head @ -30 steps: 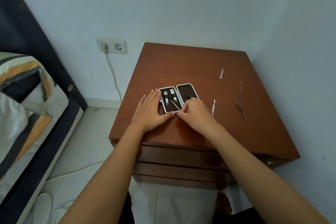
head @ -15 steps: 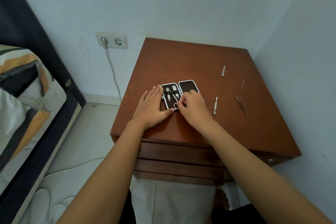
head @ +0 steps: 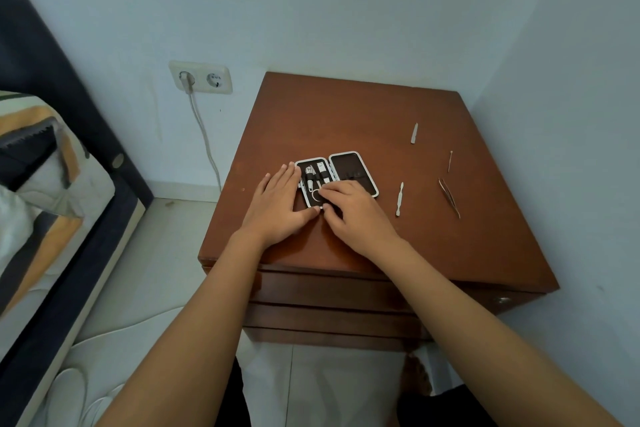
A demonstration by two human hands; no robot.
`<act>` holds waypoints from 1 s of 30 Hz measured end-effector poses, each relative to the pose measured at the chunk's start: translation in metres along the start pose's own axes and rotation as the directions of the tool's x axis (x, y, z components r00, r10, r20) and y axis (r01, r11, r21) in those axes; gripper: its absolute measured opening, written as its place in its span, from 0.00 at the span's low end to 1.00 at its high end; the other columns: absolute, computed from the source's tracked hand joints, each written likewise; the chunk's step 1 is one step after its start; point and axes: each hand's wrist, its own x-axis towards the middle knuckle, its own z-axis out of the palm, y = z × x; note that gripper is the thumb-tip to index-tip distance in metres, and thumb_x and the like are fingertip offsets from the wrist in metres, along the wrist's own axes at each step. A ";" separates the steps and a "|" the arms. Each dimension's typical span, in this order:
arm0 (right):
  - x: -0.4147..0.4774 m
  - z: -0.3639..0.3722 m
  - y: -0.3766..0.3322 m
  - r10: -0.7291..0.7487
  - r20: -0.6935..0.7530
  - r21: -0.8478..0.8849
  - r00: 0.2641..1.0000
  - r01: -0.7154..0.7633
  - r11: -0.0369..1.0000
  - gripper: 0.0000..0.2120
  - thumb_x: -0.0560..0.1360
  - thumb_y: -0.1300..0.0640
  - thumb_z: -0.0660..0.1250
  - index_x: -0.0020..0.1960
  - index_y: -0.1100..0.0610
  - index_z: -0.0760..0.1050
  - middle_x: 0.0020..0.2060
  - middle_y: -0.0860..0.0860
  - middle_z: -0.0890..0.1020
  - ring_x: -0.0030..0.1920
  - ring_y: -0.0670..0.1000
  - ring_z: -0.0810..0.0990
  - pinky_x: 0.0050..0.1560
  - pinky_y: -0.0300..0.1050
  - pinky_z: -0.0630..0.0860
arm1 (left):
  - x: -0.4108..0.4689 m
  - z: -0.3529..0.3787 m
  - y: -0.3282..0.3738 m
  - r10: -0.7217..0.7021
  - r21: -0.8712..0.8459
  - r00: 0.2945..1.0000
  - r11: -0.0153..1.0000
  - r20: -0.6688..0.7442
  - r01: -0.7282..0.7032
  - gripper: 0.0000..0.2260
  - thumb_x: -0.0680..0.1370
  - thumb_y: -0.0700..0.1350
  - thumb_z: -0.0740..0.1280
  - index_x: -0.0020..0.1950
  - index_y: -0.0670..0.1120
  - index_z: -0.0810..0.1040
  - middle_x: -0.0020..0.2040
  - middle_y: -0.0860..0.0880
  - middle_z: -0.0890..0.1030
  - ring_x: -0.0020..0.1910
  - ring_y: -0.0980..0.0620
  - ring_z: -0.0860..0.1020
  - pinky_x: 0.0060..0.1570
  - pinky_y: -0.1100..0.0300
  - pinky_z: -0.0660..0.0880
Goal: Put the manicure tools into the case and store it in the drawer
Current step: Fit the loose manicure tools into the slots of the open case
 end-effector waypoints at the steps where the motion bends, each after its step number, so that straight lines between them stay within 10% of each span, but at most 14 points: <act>1: 0.001 0.000 0.001 0.005 0.015 0.016 1.000 -0.006 1.000 0.15 0.75 0.60 0.62 0.60 0.60 0.76 0.58 0.54 0.79 0.62 0.54 0.73 0.64 0.48 0.70 | 0.000 0.000 0.000 -0.001 0.005 1.000 1.000 0.004 0.001 0.37 0.76 0.61 0.59 0.77 0.45 0.48 0.78 0.48 0.49 0.77 0.54 0.46 0.73 0.56 0.41; 8: -0.012 -0.033 0.023 0.193 -0.115 0.194 0.974 -0.168 0.966 0.13 0.76 0.61 0.62 0.59 0.58 0.76 0.56 0.51 0.78 0.57 0.48 0.73 0.58 0.39 0.67 | 0.002 0.004 -0.003 0.008 0.079 1.000 0.997 0.028 -0.010 0.38 0.75 0.65 0.53 0.77 0.45 0.46 0.78 0.48 0.47 0.77 0.54 0.45 0.73 0.55 0.41; 16: -0.045 -0.077 0.114 0.612 -0.260 0.073 0.747 -0.616 0.784 0.15 0.75 0.57 0.65 0.60 0.61 0.74 0.58 0.58 0.76 0.60 0.58 0.73 0.61 0.50 0.70 | 0.003 0.008 -0.003 -0.009 0.107 1.000 0.994 -0.024 0.011 0.47 0.65 0.73 0.43 0.77 0.45 0.48 0.78 0.48 0.49 0.77 0.54 0.47 0.74 0.54 0.43; 30: 0.037 -0.062 0.065 0.540 -0.191 0.541 0.820 -0.371 0.755 0.12 0.76 0.65 0.62 0.59 0.58 0.70 0.40 0.49 0.75 0.42 0.49 0.76 0.44 0.42 0.75 | 0.002 0.011 0.001 -0.030 0.072 0.996 0.997 -0.089 0.037 0.48 0.65 0.75 0.46 0.77 0.46 0.50 0.78 0.49 0.52 0.77 0.54 0.49 0.74 0.55 0.43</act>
